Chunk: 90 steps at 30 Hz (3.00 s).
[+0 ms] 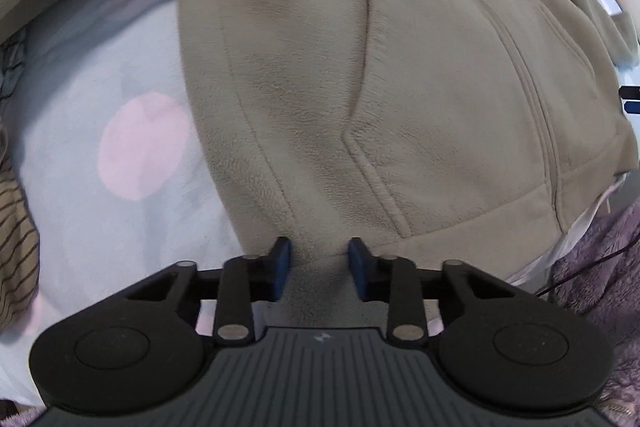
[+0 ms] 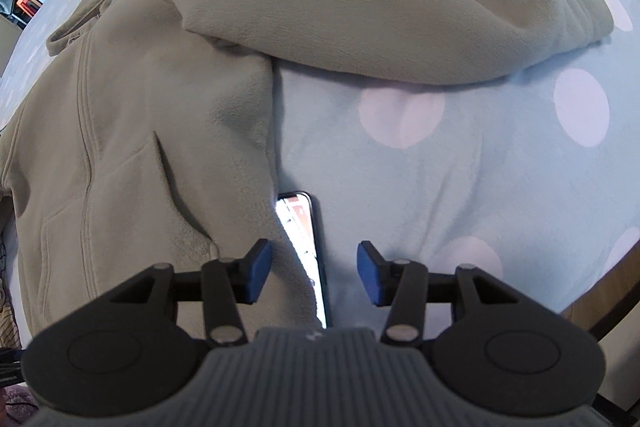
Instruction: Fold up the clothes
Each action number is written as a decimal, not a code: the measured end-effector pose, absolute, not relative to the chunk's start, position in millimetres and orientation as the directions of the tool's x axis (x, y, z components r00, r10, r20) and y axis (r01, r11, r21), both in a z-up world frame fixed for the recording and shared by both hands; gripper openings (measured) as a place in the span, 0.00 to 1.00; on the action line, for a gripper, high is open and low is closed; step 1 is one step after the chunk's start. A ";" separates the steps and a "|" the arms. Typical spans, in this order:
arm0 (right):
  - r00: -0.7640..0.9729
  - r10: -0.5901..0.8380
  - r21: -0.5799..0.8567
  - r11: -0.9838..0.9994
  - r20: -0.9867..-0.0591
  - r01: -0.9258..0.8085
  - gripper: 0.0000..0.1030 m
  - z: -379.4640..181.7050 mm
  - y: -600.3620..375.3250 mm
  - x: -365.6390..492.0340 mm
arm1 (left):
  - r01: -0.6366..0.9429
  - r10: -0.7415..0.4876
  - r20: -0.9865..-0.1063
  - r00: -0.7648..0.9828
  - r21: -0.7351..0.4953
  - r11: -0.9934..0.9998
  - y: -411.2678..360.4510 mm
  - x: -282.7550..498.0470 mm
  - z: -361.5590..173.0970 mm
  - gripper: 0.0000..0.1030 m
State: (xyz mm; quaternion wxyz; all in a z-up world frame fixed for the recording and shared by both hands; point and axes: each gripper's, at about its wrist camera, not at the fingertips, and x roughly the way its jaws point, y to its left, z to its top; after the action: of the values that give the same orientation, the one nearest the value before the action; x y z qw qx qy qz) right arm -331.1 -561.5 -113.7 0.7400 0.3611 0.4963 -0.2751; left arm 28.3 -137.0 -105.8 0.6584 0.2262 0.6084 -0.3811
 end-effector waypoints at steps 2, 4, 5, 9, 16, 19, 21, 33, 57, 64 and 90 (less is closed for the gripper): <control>0.353 -0.045 0.263 0.581 -0.935 0.770 0.50 -114.9 -562.1 -336.4 | 0.772 -0.292 -0.956 -0.040 -0.215 0.598 -135.3 30.5 -93.1 0.17; 0.363 -0.038 0.277 0.573 -0.931 0.771 0.50 -114.7 -562.5 -342.0 | 0.757 -0.412 -0.909 -0.068 -0.316 0.571 -129.5 33.2 -71.4 0.16; 0.373 -0.031 0.291 0.569 -0.927 0.769 0.50 -114.3 -562.6 -344.7 | 0.742 -0.489 -0.868 -0.090 -0.386 0.548 -124.7 35.6 -58.6 0.16; 0.403 0.020 0.339 0.579 -0.915 0.742 0.51 -112.7 -558.8 -346.2 | 0.610 -0.706 -0.700 -0.109 -0.607 0.509 -96.0 60.5 -18.6 0.16; 0.369 0.055 0.326 0.602 -0.928 0.729 0.51 -116.6 -553.1 -336.6 | 0.485 -0.490 -0.868 -0.078 -0.463 0.742 -47.0 81.1 -50.9 0.15; 0.355 0.069 0.327 0.584 -0.932 0.743 0.51 -120.8 -554.9 -337.6 | 0.429 -0.411 -0.906 -0.096 -0.410 0.805 -36.2 92.6 -76.6 0.15; 0.352 0.086 0.333 0.583 -0.932 0.741 0.51 -122.4 -554.0 -336.5 | 0.404 -0.391 -0.912 -0.123 -0.406 0.820 -35.6 95.9 -92.2 0.15; 0.270 0.244 0.362 0.692 -0.931 0.625 0.41 -144.7 -529.0 -311.3 | 0.470 -0.356 -0.928 -0.109 -0.363 0.804 -46.1 91.1 -96.8 0.16; 0.418 -0.090 0.097 0.909 -0.904 0.405 0.13 86.1 -501.6 -330.1 | 0.347 -0.520 -0.778 -0.353 -0.625 0.699 -31.6 51.3 -58.4 0.14; 0.204 -0.038 0.036 0.937 -0.978 0.348 0.14 -8.9 -486.9 -313.6 | 0.472 -0.261 -0.895 -0.362 -0.417 0.776 -61.0 42.7 -110.6 0.17; 0.444 -0.162 0.125 0.825 -0.881 0.550 0.36 -9.9 -537.4 -252.5 | 0.367 -0.548 -0.804 0.230 -0.450 0.814 -161.2 176.4 -61.5 0.44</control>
State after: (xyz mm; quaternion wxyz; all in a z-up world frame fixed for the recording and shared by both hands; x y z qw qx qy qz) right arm -252.5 -537.4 -9.9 0.8253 0.2017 0.4813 -0.2158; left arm 176.4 -161.2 -61.5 0.7798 -0.0828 0.5467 -0.2936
